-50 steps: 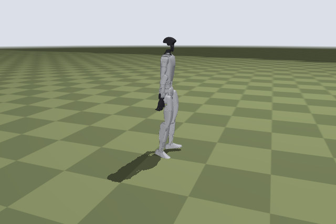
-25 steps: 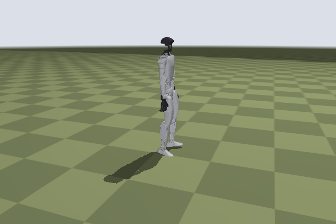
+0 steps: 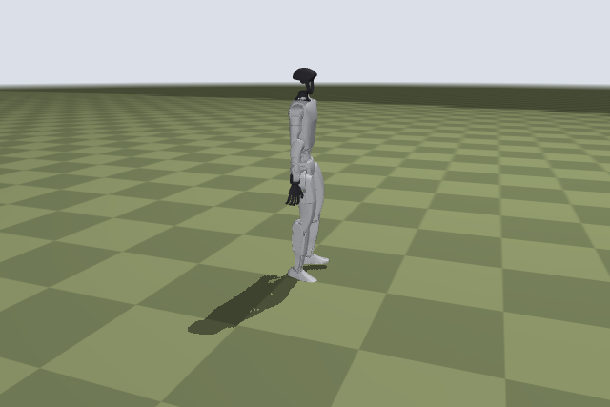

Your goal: Upper body actions

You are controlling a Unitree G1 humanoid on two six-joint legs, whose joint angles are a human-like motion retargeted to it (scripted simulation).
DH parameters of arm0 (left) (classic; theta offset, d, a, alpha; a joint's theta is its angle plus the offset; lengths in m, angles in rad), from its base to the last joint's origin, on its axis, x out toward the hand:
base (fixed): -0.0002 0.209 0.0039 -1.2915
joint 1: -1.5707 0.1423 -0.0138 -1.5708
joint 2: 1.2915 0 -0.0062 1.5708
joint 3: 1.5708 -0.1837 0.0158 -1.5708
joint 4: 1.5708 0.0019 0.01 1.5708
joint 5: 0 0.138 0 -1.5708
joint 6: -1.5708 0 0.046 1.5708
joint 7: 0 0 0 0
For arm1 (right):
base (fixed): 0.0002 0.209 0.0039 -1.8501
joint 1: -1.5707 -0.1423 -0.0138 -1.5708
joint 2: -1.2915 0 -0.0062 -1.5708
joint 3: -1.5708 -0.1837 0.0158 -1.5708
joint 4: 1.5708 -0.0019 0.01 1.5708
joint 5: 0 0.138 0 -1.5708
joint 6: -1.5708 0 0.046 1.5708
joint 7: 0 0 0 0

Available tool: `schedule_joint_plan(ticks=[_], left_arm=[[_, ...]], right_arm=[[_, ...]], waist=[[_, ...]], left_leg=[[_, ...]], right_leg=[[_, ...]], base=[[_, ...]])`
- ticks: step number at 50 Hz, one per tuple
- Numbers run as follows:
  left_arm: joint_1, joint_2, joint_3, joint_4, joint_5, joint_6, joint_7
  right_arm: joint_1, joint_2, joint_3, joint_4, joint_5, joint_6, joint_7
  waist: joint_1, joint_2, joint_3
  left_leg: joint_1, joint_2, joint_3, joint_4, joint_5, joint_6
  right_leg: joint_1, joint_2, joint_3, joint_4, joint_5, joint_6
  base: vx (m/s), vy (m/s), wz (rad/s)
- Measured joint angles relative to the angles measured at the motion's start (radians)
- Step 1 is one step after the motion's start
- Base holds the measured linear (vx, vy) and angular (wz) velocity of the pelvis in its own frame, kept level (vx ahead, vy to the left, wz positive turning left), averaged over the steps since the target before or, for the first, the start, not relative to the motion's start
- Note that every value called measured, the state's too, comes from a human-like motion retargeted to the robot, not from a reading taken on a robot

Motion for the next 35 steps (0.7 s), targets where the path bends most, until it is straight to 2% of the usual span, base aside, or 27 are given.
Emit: schedule_joint_plan(ticks=[7, 12, 22, 28, 32, 35], left_arm=[[-0.025, 0.009, -0.025, -0.029, 0.037, 0.019, -0.008], [-0.056, 0.004, -0.028, -0.076, 0.026, 0.019, -0.025], [-0.102, 0.010, -0.049, -0.063, 0.018, 0.011, -0.039], [-0.126, 0.025, -0.050, -0.029, 0.027, 0.018, -0.064], [-0.110, 0.033, -0.039, -0.019, 0.036, 0.022, -0.080], [-0.106, 0.046, -0.033, 0.000, 0.042, 0.035, -0.090]], right_arm=[[0.016, 0.043, -0.021, -0.005, 0.103, -0.026, 0.031], [0.024, 0.065, 0.008, 0.003, 0.086, -0.022, 0.043], [0.022, 0.076, 0.088, -0.064, -0.071, -0.038, 0.026], [-0.017, 0.071, 0.096, -0.091, -0.041, -0.049, 0.024], [-0.024, 0.074, 0.096, -0.089, -0.012, -0.049, 0.018], [-0.010, 0.074, 0.093, -0.078, -0.005, -0.052, 0.006]], waist=[[0.004, 0.005, -0.026], [0.034, -0.013, -0.021], [0.052, -0.030, 0.029], [0.079, -0.015, 0.096], [0.082, -0.001, 0.100], [0.133, -0.010, 0.095]], left_leg=[[0.037, -0.023, 0.025, -0.091, 0.017, 0.034], [0.041, -0.050, 0.009, -0.091, 0.007, 0.060], [0.064, -0.087, 0.003, -0.114, 0.004, 0.112], [0.068, -0.053, 0.058, -0.119, -0.001, 0.125], [0.052, -0.025, 0.091, -0.120, 0.000, 0.128], [0.057, -0.026, 0.150, -0.122, -0.005, 0.126]], right_leg=[[-0.005, -0.004, -0.008, 0.005, 0.004, 0.017], [-0.005, -0.027, -0.011, 0.013, 0.014, 0.029], [-0.019, -0.070, 0.014, 0.071, 0.023, 0.072], [-0.089, -0.068, 0.083, 0.200, 0.053, 0.100], [-0.138, -0.043, 0.135, 0.271, 0.043, 0.125], [-0.128, -0.030, 0.214, 0.257, 0.032, 0.131]], base=[[0.10, 0.13, 0.02], [0.09, 0.14, -0.07], [0.05, 0.14, -0.14], [-0.07, 0.11, -0.57], [-0.05, 0.05, -0.48], [0.00, 0.02, -0.46]])
